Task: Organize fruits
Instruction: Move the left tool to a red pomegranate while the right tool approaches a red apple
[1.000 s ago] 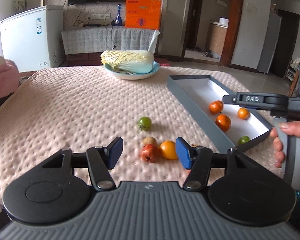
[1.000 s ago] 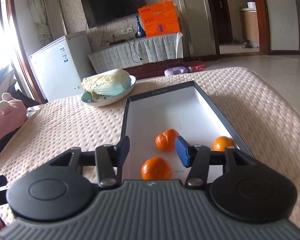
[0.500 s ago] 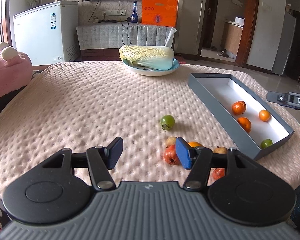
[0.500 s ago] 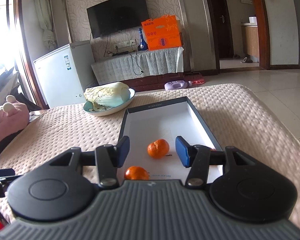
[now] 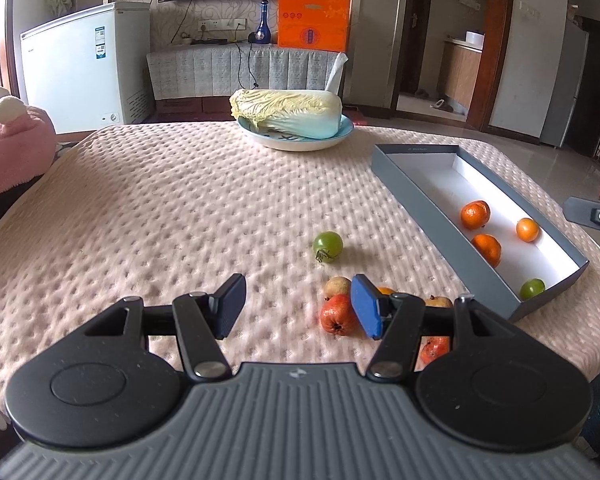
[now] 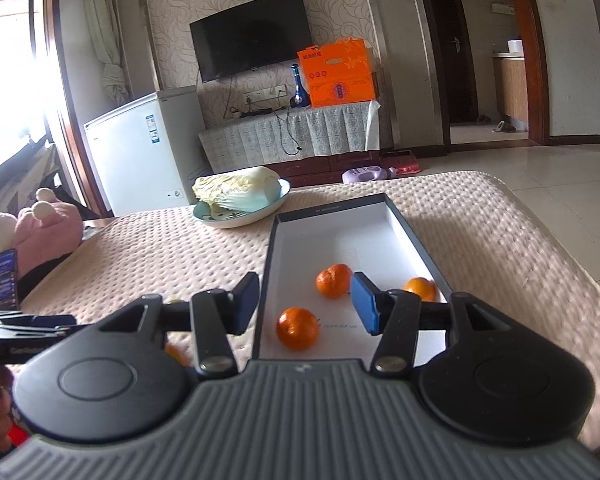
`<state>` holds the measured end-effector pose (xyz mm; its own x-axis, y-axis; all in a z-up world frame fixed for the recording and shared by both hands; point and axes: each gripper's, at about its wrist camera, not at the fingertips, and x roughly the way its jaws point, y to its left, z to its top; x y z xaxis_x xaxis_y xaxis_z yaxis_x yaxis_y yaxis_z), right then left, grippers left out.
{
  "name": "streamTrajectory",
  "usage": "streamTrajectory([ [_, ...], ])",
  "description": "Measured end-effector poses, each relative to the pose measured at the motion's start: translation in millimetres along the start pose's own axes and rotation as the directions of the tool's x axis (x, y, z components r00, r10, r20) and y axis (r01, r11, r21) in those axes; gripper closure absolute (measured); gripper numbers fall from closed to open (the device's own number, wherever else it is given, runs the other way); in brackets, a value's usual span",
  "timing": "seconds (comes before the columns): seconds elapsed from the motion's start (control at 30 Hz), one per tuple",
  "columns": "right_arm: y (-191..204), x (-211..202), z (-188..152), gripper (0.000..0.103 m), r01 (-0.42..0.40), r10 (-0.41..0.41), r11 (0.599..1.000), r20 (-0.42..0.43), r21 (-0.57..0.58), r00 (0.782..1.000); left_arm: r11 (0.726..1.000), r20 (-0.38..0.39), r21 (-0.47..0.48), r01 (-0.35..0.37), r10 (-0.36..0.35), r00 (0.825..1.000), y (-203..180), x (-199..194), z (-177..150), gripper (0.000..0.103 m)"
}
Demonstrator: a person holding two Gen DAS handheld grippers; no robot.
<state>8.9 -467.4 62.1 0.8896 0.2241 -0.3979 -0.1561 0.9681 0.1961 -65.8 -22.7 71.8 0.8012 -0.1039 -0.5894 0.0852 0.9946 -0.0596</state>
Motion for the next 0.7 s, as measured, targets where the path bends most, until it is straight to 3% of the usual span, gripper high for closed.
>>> streamTrajectory([
  [0.3,35.3,-11.3,-12.5,0.05,-0.113,0.11,0.99,-0.029,-0.084,0.993,1.0,0.007,-0.02,-0.017,0.017,1.0,4.0,-0.4,1.8,0.039],
  [0.7,58.9,-11.4,-24.7,0.05,-0.192,0.181,0.968,-0.083,-0.163,0.98,1.0,-0.001,0.007,0.02,-0.02,1.0,1.2,0.7,1.5,0.039],
])
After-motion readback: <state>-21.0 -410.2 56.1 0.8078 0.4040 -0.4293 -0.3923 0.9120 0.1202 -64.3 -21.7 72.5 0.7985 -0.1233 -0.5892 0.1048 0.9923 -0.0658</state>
